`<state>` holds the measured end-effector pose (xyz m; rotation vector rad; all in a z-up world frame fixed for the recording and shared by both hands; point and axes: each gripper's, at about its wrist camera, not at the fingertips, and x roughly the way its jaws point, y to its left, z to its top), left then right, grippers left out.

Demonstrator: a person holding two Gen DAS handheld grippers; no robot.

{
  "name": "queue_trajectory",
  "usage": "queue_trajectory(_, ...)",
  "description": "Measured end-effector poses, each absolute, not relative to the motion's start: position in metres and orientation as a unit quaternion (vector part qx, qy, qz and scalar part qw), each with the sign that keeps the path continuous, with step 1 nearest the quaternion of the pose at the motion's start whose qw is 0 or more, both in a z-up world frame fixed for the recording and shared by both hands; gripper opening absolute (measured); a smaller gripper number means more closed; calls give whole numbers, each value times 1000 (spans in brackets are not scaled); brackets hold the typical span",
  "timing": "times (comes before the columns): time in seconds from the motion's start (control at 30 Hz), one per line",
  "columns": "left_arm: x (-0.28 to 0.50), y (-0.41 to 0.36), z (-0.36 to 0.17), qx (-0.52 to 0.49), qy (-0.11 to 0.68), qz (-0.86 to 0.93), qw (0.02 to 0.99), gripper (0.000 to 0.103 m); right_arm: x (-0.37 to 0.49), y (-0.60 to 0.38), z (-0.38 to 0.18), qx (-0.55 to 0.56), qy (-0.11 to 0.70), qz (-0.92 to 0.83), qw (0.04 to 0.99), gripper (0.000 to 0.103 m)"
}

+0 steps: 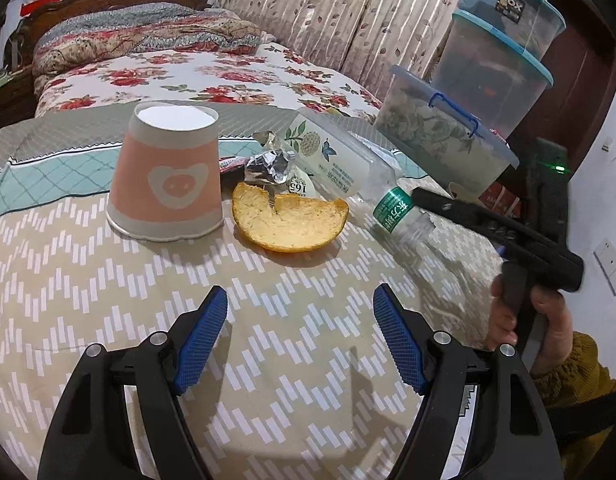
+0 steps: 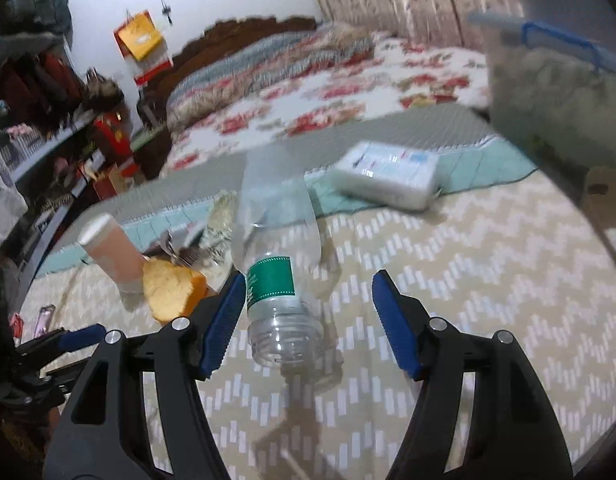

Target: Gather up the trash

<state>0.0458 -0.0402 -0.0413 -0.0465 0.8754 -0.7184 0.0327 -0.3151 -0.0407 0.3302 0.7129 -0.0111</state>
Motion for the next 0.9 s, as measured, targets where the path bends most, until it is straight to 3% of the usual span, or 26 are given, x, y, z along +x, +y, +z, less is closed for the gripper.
queue_trajectory(0.23, 48, -41, -42, -26, 419, -338, 842, 72, 3, -287, -28, 121, 294, 19, 948, 67)
queue_trajectory(0.9, 50, -35, -42, -34, 419, -337, 843, 72, 8, -254, -43, 113, 321, 64, 938, 67)
